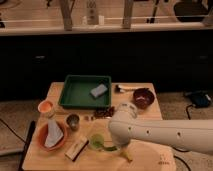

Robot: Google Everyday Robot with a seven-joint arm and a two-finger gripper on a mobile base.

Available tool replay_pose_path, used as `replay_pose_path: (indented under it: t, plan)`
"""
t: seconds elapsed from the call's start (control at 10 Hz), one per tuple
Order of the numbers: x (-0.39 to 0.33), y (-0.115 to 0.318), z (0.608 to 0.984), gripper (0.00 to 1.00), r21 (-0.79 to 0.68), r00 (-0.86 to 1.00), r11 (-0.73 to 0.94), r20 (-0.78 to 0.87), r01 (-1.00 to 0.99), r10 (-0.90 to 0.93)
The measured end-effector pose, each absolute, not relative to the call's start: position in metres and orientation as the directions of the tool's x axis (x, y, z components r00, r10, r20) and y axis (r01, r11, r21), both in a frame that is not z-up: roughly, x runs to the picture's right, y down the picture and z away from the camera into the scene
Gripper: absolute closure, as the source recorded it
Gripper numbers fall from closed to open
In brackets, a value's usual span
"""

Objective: Place pepper in plastic cup

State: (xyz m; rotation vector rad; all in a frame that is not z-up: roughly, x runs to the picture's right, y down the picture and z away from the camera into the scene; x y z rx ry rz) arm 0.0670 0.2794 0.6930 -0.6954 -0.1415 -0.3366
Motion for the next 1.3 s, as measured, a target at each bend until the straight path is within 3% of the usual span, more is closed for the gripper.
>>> replay_pose_path:
  t: [0.2, 1.3]
  plan:
    - [0.069, 0.28, 0.694, 1.0, -0.605, 0.936, 0.714, 0.242, 0.352, -0.257]
    - [-0.012, 0.251, 0.695, 1.0, -0.519, 0.786, 0.59, 0.402, 0.618, -0.469]
